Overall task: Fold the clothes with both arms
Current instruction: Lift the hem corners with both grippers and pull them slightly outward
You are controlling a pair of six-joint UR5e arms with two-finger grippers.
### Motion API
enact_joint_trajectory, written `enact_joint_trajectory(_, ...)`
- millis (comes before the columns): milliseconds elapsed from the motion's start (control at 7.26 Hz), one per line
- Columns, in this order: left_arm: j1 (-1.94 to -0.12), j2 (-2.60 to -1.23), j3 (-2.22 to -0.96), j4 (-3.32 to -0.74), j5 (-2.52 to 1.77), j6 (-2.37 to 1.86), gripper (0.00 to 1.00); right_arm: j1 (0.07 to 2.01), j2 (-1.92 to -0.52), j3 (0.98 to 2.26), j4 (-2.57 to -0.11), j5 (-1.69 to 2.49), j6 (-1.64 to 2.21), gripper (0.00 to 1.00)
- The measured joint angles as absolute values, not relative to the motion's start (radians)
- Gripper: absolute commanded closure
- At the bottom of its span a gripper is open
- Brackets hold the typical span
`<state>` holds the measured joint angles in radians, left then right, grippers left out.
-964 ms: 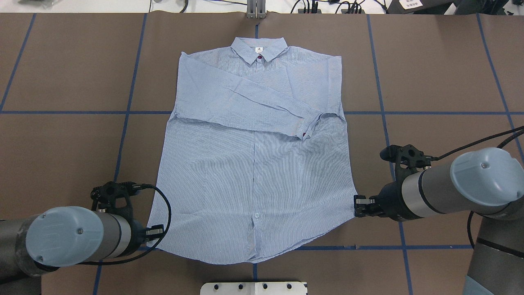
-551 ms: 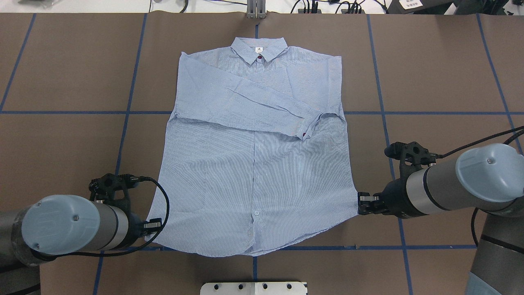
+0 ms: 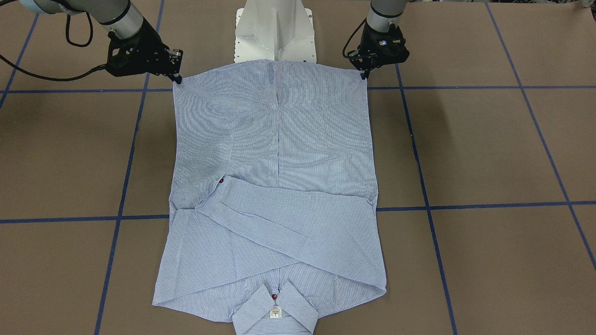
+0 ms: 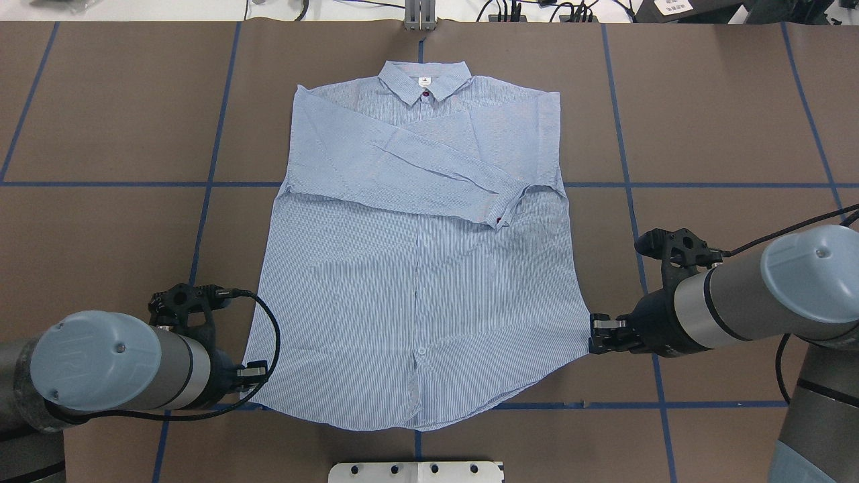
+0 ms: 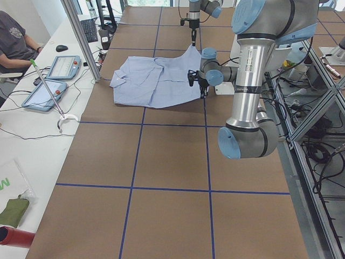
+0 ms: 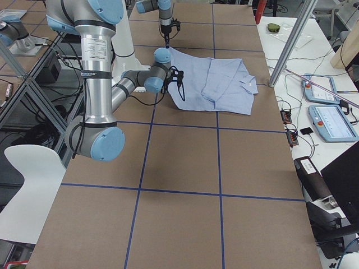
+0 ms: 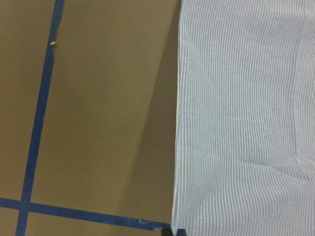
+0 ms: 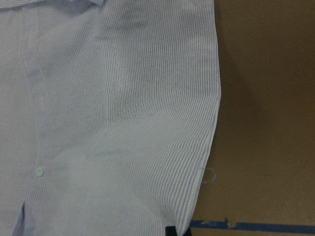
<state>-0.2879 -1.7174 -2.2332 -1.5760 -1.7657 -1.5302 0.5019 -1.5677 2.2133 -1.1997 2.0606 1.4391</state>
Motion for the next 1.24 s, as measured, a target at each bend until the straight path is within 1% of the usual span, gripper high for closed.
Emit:
enact_joint_trajectory(551,-0.289,-1.725,-2.372,-1.476,-1.84,-1.537,1.0,0.538,-1.594,2.299,-1.199,2.211,1.439,1.0)
enact_joint_trajectory(827,-0.277,-1.726,-2.413,-1.45,-1.907,-1.541,1.0,0.544,-1.618,2.34,-1.198,2.291,1.439,1.0)
enact_joint_trajectory(1240,-0.212,-1.727,-2.479,-1.415,-1.97,-1.55,1.0,0.552,-1.621,2.351,-1.198,2.435,1.439,1.0)
